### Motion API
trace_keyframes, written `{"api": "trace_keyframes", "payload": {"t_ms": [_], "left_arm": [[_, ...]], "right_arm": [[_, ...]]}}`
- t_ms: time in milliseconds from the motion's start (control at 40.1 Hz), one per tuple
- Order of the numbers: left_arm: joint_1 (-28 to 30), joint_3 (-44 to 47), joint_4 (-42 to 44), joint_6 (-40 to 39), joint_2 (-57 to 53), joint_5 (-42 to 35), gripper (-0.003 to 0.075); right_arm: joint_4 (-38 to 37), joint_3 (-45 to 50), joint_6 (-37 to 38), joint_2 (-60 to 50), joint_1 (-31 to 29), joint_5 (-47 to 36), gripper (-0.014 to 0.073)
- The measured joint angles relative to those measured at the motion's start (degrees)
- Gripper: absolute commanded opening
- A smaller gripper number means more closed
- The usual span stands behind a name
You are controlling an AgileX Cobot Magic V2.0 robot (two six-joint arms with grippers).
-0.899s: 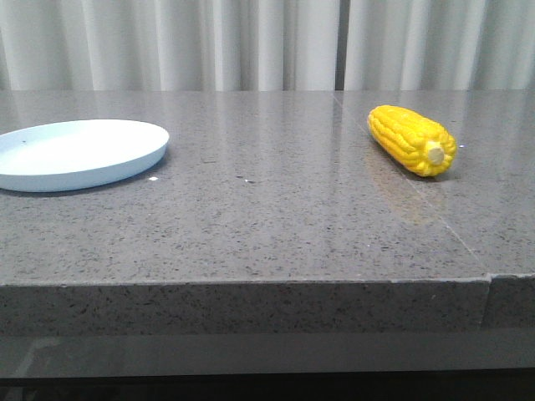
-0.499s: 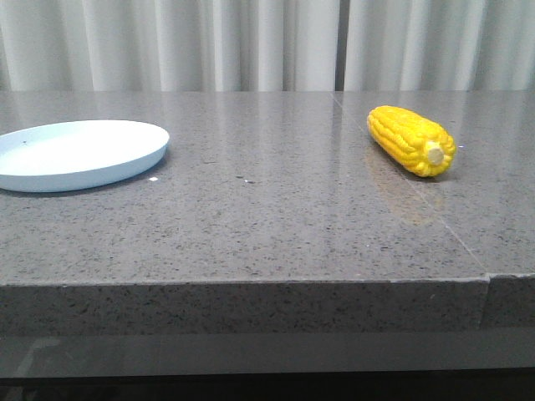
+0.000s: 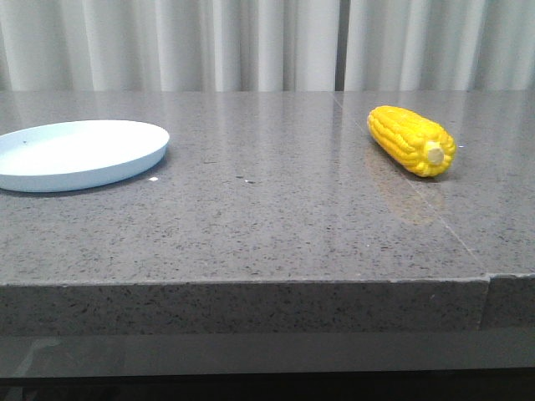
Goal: Place corn on plate with both arms
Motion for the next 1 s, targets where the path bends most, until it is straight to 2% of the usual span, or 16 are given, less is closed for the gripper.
{"api": "trace_keyframes", "payload": {"t_ms": [424,699,874,999], "left_arm": [[0.0,0.0,0.0,0.0,0.0,-0.4,-0.002],[0.0,-0.8,-0.4,0.0,0.0,-9.5,-0.002],[0.0,-7.7,-0.4,0.0,0.0,-9.3,-0.002],[0.0,-15.1,1.2,0.0,0.0,-3.1,-0.002]], "right_arm": [[0.0,0.0,0.0,0.0,0.0,-1.4,-0.009],[1.5,-0.6,0.0,0.0,0.0,-5.5,-0.009],[3.8,-9.2,0.0,0.0,0.0,0.3,-0.009],[4.0,-18.3,0.0,0.2,0.0,6.8,-0.009]]}}
